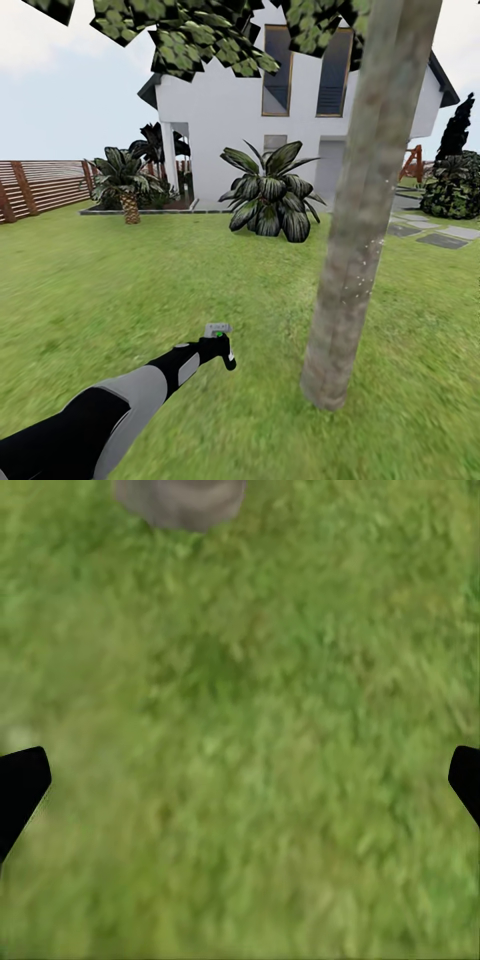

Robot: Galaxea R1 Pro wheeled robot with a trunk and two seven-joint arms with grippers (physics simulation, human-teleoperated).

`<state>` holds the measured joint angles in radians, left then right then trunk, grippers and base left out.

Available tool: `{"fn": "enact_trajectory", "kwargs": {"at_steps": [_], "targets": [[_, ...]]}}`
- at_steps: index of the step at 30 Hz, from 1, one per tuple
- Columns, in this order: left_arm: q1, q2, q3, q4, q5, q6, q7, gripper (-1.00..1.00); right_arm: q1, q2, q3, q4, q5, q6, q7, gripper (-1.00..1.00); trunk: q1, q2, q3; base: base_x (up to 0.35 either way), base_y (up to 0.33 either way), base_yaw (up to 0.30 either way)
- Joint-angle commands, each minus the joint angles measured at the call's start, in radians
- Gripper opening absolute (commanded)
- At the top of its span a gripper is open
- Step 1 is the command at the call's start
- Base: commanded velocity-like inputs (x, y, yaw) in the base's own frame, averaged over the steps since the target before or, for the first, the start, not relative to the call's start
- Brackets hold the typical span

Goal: In the garden, pick up the pesticide atomizer on the floor and spray pesticide onto both trees until each tree trunk is fully covered.

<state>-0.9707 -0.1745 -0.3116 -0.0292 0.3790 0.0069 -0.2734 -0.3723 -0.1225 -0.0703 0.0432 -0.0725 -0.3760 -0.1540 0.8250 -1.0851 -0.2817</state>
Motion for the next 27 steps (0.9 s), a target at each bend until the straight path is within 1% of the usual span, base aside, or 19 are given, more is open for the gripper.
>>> {"fn": "enact_trajectory", "kwargs": {"at_steps": [1,7,20,27], "targets": [[-0.001,0.0,-0.006,0.0,0.01,0.001,-0.003,-1.0,-0.002,0.0,-0.006,0.004,-0.004,-0.009,0.004,1.0,0.001,-0.001,-0.003,0.337,0.059,-0.11],[0.0,0.0,-0.005,0.0,0.006,-0.001,-0.003,-1.0,-0.002,0.0,-0.006,0.004,-0.004,-0.009,0.004,1.0,0.001,-0.001,-0.012,0.092,0.013,-0.128],[0.0,0.0,-0.006,0.0,0.006,-0.001,-0.002,-1.0,-0.002,0.0,-0.006,0.004,-0.004,-0.009,0.004,1.0,0.001,-0.001,-0.033,0.004,0.001,-0.176],[0.0,0.0,-0.006,0.0,0.006,-0.019,-0.002,-1.0,-0.002,0.0,-0.006,0.004,-0.004,-0.009,0.004,1.0,0.001,-0.001,-0.043,0.0,0.0,-0.181]]}}
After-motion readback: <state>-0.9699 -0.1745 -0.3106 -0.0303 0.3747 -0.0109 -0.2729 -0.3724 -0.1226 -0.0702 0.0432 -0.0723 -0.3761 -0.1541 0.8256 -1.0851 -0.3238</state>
